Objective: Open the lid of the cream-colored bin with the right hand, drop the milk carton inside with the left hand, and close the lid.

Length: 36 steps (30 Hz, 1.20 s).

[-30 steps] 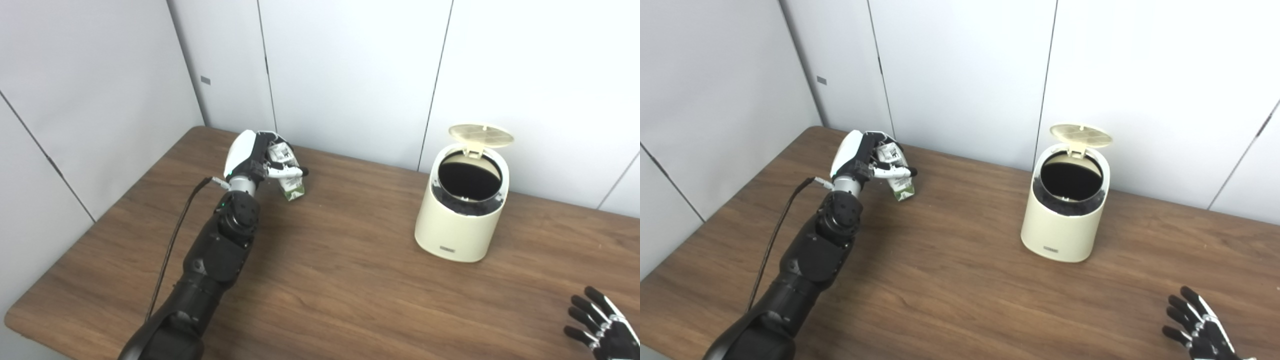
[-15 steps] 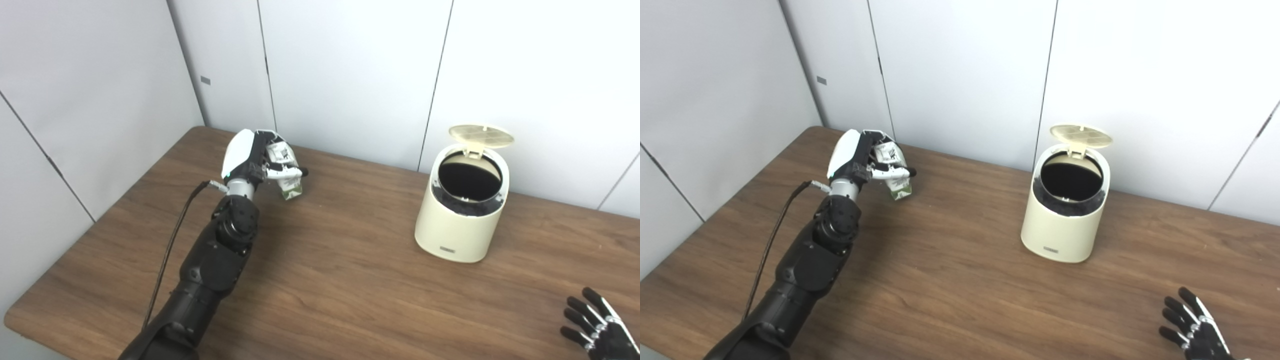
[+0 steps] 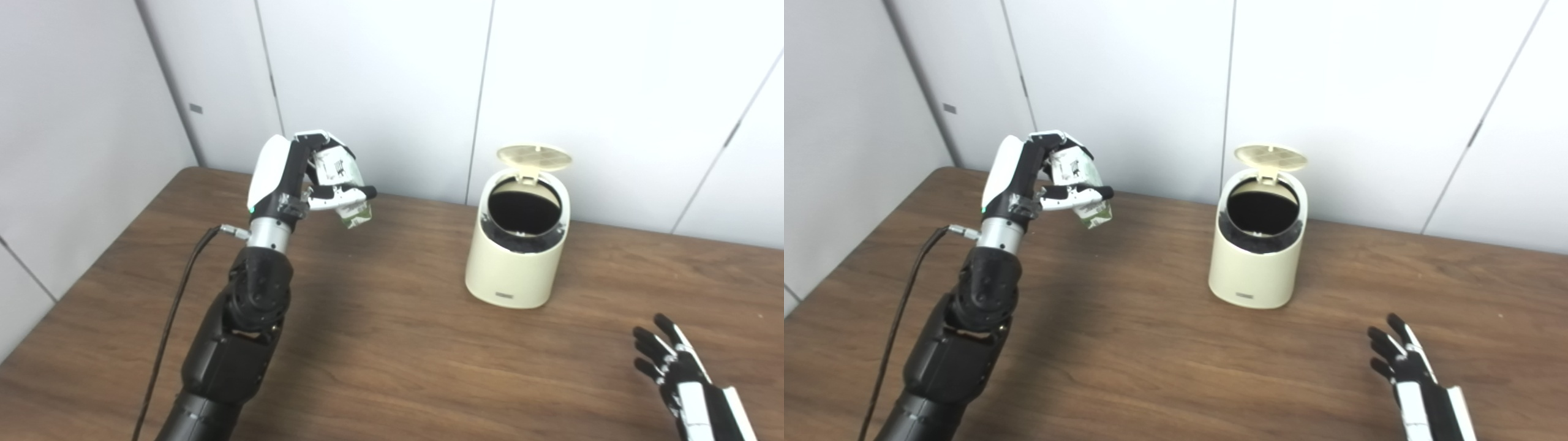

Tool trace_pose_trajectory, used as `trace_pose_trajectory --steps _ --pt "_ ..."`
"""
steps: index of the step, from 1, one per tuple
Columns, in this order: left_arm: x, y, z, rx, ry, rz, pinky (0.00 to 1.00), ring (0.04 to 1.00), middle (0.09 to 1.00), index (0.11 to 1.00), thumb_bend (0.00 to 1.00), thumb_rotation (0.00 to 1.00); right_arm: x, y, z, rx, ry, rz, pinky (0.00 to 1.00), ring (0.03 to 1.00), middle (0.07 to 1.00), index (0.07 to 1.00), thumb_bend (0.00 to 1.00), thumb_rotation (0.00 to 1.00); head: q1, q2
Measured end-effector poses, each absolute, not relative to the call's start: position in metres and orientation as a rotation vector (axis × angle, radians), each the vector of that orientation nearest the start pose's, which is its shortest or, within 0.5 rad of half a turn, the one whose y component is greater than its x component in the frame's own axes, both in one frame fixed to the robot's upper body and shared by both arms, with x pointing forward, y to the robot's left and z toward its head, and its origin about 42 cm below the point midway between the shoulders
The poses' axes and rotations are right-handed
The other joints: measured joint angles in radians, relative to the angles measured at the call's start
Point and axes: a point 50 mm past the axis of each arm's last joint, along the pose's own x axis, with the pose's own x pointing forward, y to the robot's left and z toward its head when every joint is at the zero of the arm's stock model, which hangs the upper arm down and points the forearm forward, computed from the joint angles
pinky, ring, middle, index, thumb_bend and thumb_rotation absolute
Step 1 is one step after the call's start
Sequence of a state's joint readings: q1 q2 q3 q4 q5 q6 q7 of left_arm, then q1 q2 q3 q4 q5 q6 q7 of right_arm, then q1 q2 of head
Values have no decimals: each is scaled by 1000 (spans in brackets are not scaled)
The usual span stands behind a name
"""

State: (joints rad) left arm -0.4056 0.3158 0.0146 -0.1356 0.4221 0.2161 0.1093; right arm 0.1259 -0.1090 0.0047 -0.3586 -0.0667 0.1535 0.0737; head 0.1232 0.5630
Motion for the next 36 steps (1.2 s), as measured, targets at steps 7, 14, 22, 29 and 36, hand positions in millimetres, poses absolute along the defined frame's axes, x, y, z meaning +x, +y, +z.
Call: trace_pose_trajectory --steps 7,14,22,29,36 --pt "378 251 300 683 -495 147 346 451 505 462 476 0 238 -228 155 -150 -81 48 877 902 887 953 510 962 -112 -20" --pt "380 223 311 704 -553 95 342 442 504 483 477 0 238 -217 154 -164 -80 32 884 912 891 960 469 985 -191 -37" --pt "379 192 313 684 -699 7 383 448 504 480 479 0 238 -205 151 -202 -76 29 779 873 891 969 422 1000 -241 -54" --pt "388 170 303 683 -801 -40 415 448 506 474 480 0 240 -201 147 -234 -75 15 767 864 880 963 489 1000 -255 -57" --pt "402 158 284 667 -1043 -15 387 429 511 483 478 0 240 -195 148 -232 -78 14 792 874 881 969 515 1000 -261 -60"
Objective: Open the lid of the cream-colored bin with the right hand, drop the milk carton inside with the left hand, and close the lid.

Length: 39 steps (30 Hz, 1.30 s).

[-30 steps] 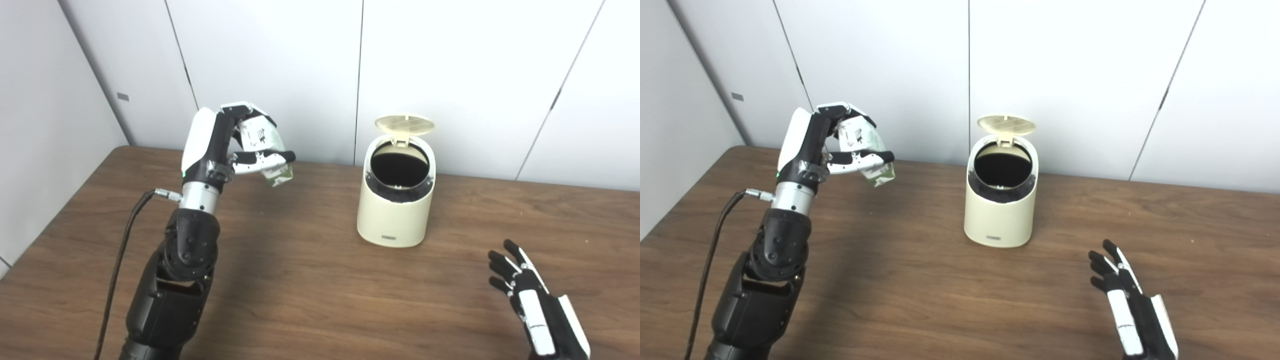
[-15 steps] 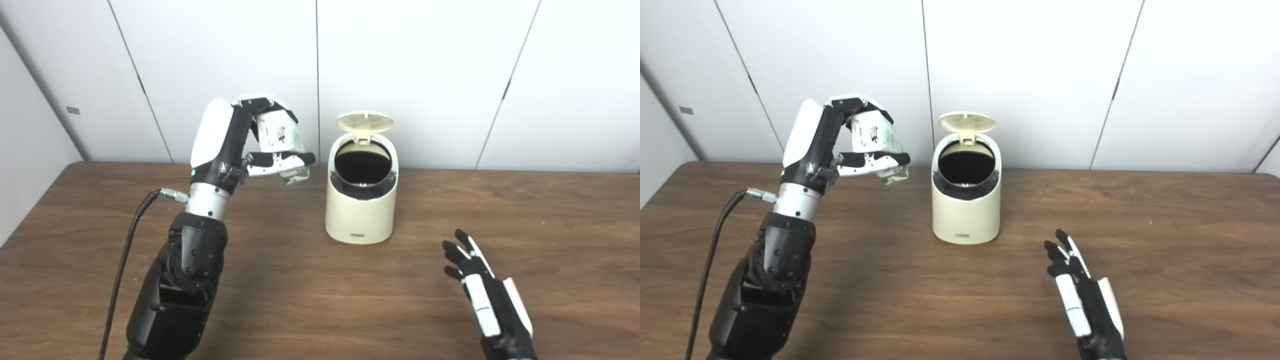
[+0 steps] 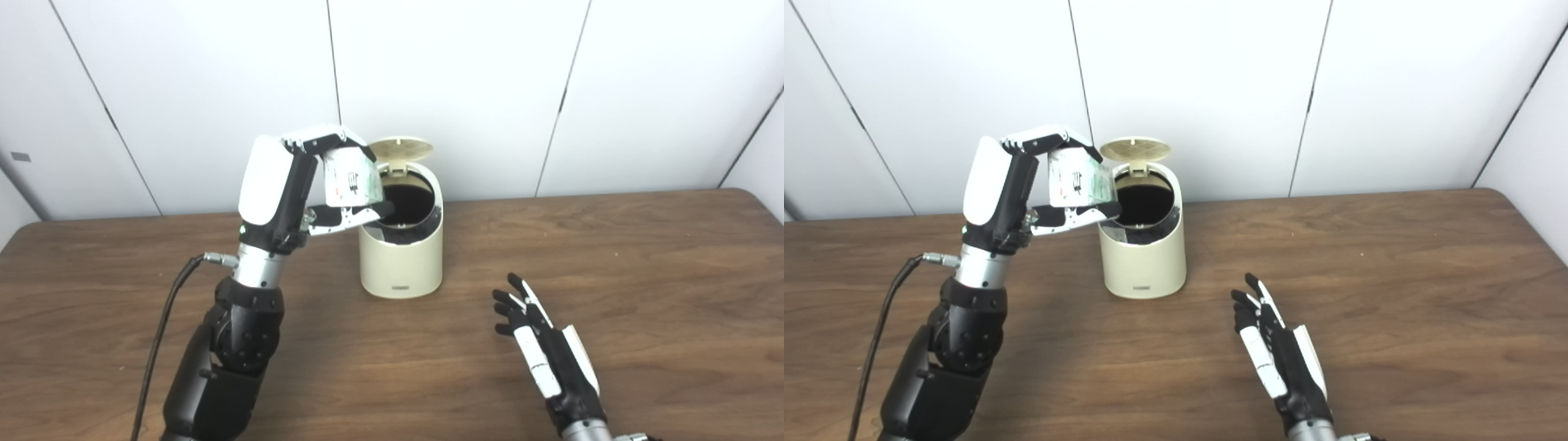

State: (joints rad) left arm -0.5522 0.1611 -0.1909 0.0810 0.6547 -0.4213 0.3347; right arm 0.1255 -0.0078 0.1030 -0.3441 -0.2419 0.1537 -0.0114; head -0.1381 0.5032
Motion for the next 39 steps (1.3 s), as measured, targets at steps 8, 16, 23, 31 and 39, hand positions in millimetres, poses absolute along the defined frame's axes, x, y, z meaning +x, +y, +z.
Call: trace_pose_trajectory --steps 8,16,23,31,39 --pt "409 139 284 627 -1179 -2 400 439 519 478 479 0 241 -193 149 -247 -80 14 812 884 883 973 539 1000 9 -8" --pt "420 143 268 669 -1251 36 364 432 527 466 476 0 241 -192 148 -248 -69 14 800 878 883 980 535 1000 14 -8" --pt "422 143 261 680 -1236 10 362 435 528 460 476 0 241 -191 149 -246 -58 11 785 867 883 982 530 1000 14 2" --pt "430 145 247 710 -1186 -9 367 433 503 461 478 0 240 -189 150 -252 -58 9 783 866 880 980 547 1000 5 2" --pt "435 143 237 699 -1137 -25 362 435 500 464 477 0 240 -184 151 -247 -59 7 799 876 883 984 534 1000 0 9"
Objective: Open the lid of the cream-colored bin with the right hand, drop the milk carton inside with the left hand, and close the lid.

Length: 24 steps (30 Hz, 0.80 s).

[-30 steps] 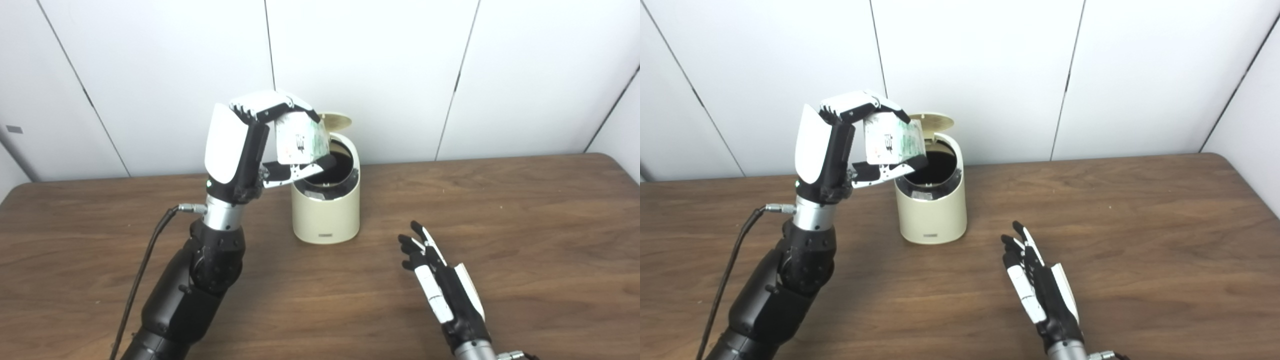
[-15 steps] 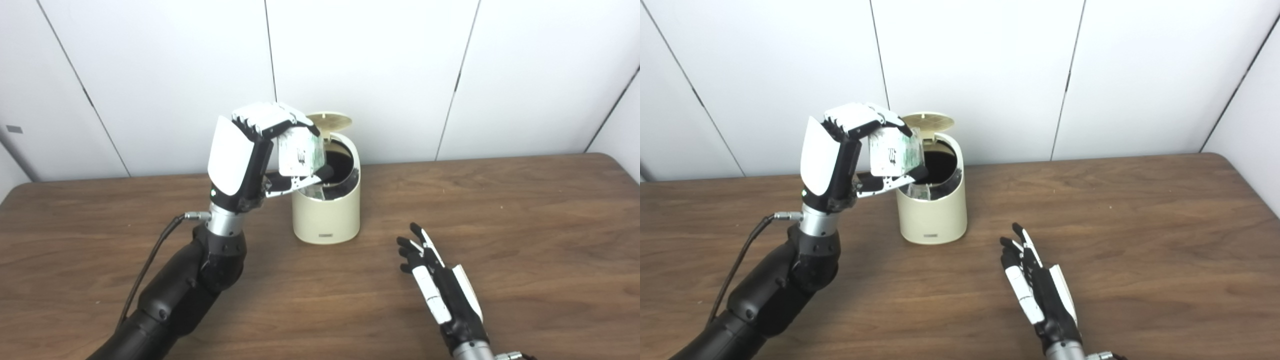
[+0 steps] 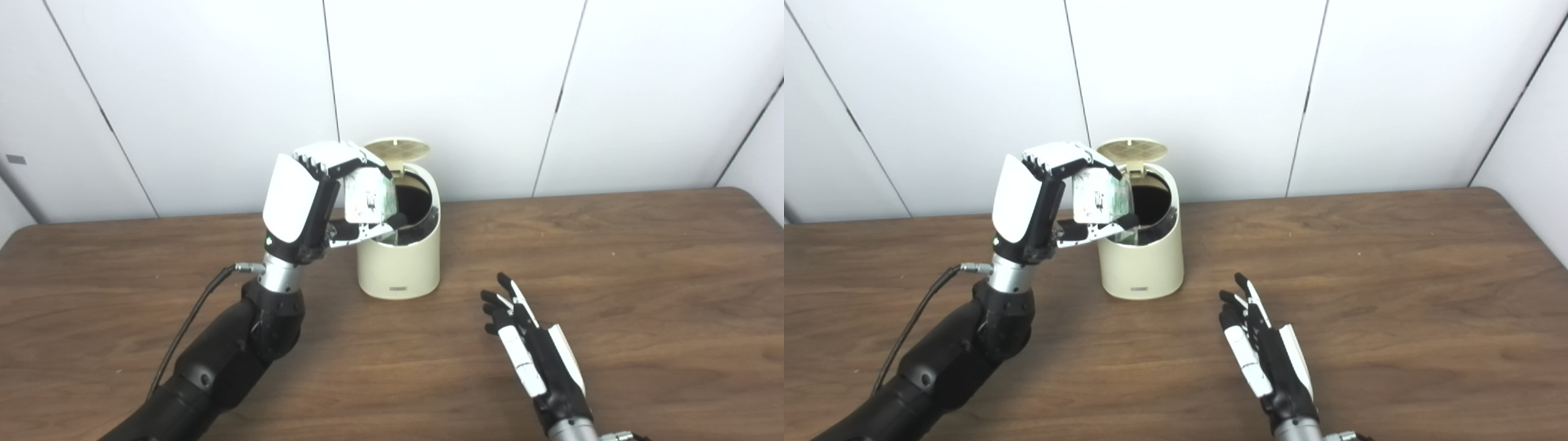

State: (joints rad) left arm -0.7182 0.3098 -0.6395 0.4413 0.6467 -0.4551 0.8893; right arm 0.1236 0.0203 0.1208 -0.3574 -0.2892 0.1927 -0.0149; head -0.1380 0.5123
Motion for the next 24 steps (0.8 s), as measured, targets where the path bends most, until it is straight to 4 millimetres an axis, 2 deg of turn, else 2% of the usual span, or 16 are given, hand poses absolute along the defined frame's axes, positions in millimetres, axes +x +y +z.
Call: trace_pose_trajectory --steps 4,11,24 --pt "439 143 232 701 -1120 -16 372 440 484 460 478 0 240 -183 153 -247 -69 4 807 877 877 981 538 1000 -5 6" --pt "456 143 230 720 -1089 8 363 440 501 465 477 0 239 -178 156 -245 -75 3 799 873 872 974 519 1000 -14 3" --pt "461 135 221 715 -1059 10 358 436 497 468 477 0 239 -169 156 -257 -70 4 798 872 864 972 526 1000 -20 2"
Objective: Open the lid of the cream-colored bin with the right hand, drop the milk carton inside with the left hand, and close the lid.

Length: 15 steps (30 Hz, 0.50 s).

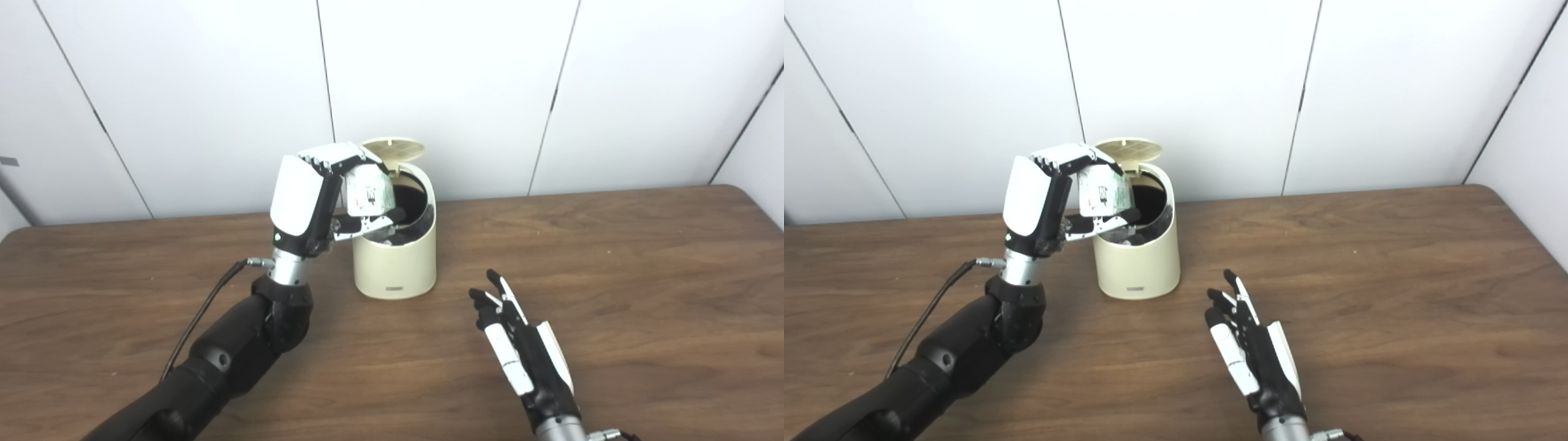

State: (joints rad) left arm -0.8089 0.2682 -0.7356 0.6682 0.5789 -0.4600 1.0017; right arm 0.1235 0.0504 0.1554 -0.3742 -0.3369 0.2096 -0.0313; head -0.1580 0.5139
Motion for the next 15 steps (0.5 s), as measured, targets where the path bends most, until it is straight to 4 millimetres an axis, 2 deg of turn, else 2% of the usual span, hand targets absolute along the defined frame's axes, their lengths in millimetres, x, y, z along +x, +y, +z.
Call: trace_pose_trajectory --steps 6,13,14,15 --pt "461 133 220 708 -1050 6 353 433 495 473 477 0 240 -170 156 -257 -60 2 808 870 861 977 525 1000 0 2" --pt "463 132 219 713 -1010 -27 349 428 527 519 480 0 240 -170 156 -257 -61 2 800 858 850 977 528 1000 -3 6" --pt "464 132 219 721 -989 -49 394 436 539 537 587 0 240 -170 156 -258 -61 2 803 856 848 978 524 1000 -3 8" --pt "465 132 220 724 -970 -66 419 467 573 574 783 0 240 -170 156 -258 -61 2 806 855 845 978 522 1000 -3 8"
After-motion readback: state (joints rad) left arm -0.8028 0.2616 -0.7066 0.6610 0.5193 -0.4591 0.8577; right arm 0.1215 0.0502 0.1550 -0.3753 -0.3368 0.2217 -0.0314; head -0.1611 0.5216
